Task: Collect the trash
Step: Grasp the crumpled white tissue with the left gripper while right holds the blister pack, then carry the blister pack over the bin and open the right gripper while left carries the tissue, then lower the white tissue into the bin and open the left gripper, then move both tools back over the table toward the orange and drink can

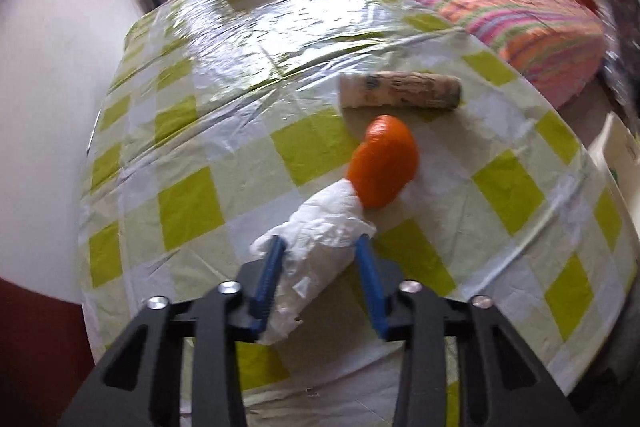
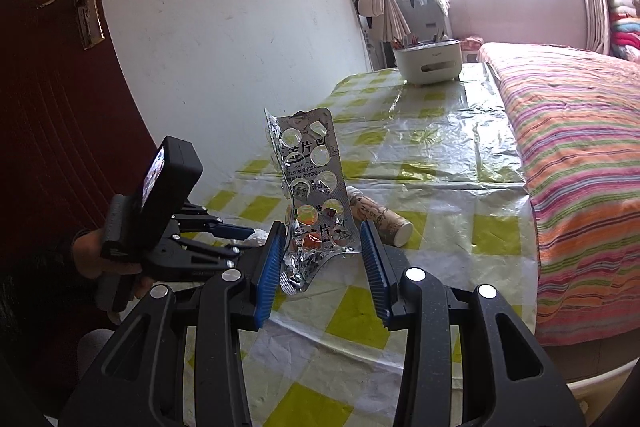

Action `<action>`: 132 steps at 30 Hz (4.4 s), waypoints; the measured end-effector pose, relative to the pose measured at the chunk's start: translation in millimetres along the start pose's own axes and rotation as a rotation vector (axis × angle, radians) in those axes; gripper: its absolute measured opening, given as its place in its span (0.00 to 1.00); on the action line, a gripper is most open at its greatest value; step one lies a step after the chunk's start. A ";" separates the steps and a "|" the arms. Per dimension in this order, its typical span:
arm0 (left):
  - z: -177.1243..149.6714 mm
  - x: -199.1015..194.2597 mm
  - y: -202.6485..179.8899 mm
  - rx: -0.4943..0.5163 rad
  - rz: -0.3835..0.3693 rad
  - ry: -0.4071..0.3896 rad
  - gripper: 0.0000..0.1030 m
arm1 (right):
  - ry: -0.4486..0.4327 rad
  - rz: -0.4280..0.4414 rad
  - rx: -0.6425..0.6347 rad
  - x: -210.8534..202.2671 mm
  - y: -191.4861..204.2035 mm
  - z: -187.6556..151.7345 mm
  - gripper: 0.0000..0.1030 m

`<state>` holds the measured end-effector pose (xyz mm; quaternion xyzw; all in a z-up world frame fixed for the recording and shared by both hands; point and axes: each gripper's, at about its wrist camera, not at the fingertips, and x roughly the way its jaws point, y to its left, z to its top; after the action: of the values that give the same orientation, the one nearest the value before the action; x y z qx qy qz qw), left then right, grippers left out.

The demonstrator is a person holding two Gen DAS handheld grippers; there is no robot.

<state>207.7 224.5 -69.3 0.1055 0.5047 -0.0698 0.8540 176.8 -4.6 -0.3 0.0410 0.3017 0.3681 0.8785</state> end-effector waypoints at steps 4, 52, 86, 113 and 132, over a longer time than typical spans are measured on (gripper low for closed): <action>-2.4 -1.8 7.1 -0.072 0.011 -0.013 0.16 | -0.010 -0.007 0.015 -3.3 -6.4 -3.9 0.37; -28.6 -90.7 -195.5 0.157 -0.060 -0.266 0.10 | -0.191 -0.342 0.262 -114.9 -73.1 -104.0 0.37; -10.5 -106.4 -280.8 0.305 -0.166 -0.293 0.11 | -0.460 -0.753 0.493 -201.4 -96.5 -151.4 0.78; 12.8 -72.0 -357.2 0.342 -0.260 -0.200 0.13 | -0.805 -0.741 0.829 -271.0 -124.7 -205.8 0.88; 10.0 -92.2 -323.6 0.233 -0.249 -0.272 0.74 | -0.735 -0.696 0.815 -254.6 -136.1 -198.1 0.90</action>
<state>98.9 -90.0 -19.3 0.1299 0.3826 -0.2461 0.8810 11.2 -304.1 -74.5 0.3943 0.0926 -0.1199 0.9064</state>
